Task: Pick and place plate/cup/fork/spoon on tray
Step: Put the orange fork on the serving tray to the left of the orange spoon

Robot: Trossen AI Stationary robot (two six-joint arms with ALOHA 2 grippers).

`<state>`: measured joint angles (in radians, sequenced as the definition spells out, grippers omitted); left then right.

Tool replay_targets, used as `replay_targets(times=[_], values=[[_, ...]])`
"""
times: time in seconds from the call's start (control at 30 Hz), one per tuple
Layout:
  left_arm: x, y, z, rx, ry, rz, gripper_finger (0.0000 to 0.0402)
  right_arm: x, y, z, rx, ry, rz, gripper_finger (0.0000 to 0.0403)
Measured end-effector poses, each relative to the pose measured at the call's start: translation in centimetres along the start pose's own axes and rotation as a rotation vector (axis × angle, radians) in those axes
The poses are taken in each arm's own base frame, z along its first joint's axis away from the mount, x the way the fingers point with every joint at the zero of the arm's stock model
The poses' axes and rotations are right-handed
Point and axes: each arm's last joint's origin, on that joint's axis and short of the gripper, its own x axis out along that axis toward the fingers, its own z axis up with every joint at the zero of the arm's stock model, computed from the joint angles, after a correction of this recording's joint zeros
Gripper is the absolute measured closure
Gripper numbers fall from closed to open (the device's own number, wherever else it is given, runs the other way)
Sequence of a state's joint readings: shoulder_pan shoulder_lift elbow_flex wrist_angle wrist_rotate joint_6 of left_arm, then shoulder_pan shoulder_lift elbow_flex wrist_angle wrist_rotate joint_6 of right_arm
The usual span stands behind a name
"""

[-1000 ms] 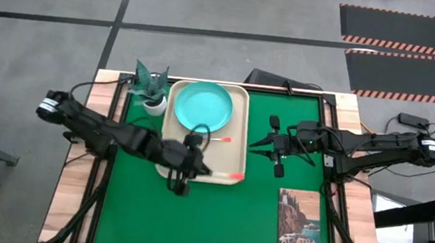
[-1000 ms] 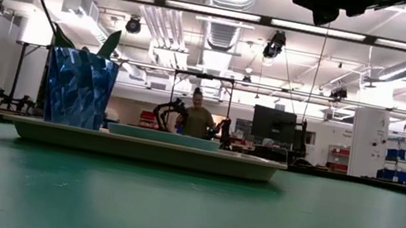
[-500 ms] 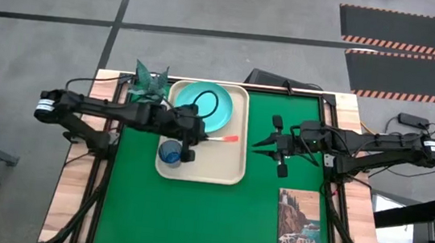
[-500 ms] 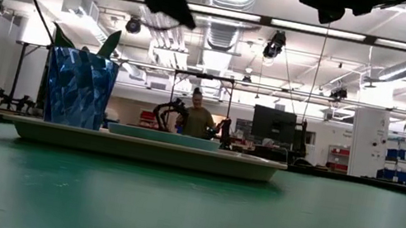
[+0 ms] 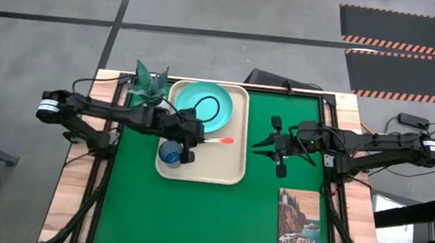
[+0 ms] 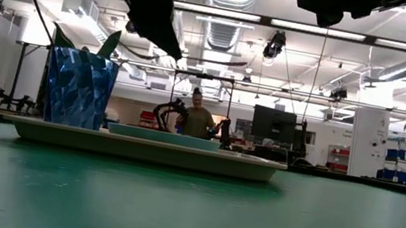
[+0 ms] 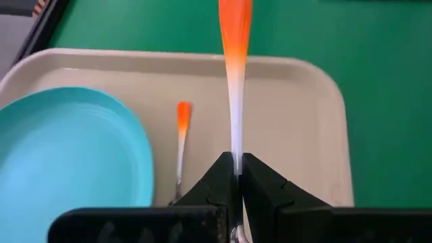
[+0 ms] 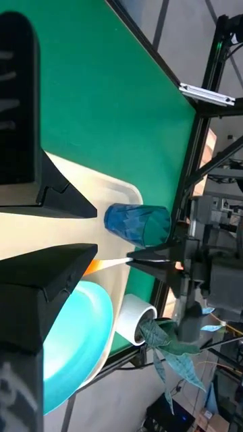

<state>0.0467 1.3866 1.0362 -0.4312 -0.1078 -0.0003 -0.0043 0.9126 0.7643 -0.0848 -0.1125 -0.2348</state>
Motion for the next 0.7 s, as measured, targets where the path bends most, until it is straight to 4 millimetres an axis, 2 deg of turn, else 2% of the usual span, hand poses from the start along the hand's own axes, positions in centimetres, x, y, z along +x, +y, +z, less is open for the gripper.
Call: replay_targets(times=[0.23,0.7], values=[[1.6,-0.1,-0.5,-0.001,0.016,0.002,0.0395,0.0,0.0,0.0,0.0,0.0,0.0,0.0339],[2.0,0.5,-0.5,0.021,0.022,0.018,0.0395,0.1,0.0,0.0,-0.012,-0.007,-0.002,0.0339]])
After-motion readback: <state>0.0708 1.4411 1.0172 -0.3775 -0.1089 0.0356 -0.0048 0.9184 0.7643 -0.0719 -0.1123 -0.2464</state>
